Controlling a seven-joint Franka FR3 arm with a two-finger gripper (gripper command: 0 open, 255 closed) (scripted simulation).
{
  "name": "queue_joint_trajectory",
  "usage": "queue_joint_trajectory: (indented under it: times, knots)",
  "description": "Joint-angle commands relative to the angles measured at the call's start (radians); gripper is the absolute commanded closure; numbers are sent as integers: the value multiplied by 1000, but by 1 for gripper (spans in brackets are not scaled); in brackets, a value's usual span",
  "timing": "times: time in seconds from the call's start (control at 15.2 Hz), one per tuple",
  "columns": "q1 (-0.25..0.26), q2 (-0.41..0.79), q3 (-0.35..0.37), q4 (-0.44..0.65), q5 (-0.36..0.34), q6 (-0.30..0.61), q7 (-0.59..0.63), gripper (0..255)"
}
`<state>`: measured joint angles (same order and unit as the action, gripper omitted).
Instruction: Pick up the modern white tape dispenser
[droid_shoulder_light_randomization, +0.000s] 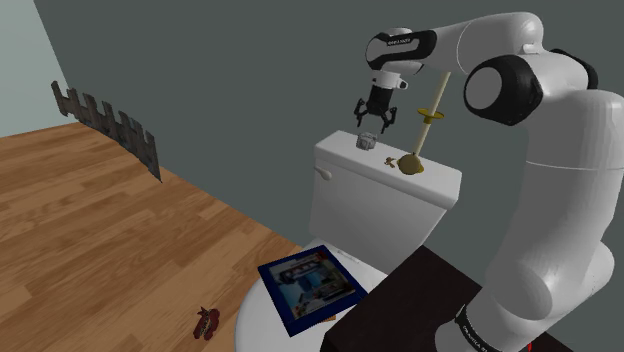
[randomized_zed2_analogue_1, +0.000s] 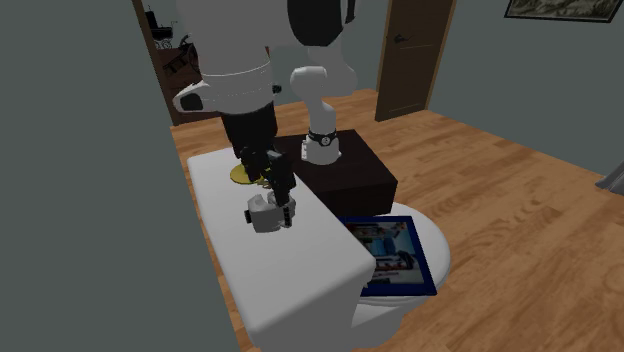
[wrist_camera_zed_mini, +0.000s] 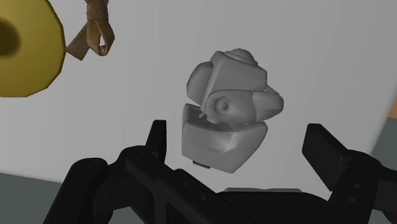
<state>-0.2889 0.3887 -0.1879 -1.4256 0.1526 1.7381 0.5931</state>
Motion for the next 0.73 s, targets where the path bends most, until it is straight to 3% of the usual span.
queue_joint_trajectory:
  times: [0.0,0.59,0.66]
  knots:
    - [-14,36,-8,28,12,7,14,0]
    - [-11,47,-6,-46,16,89,5,0]
    - [-11,46,-5,-47,16,90,5,255]
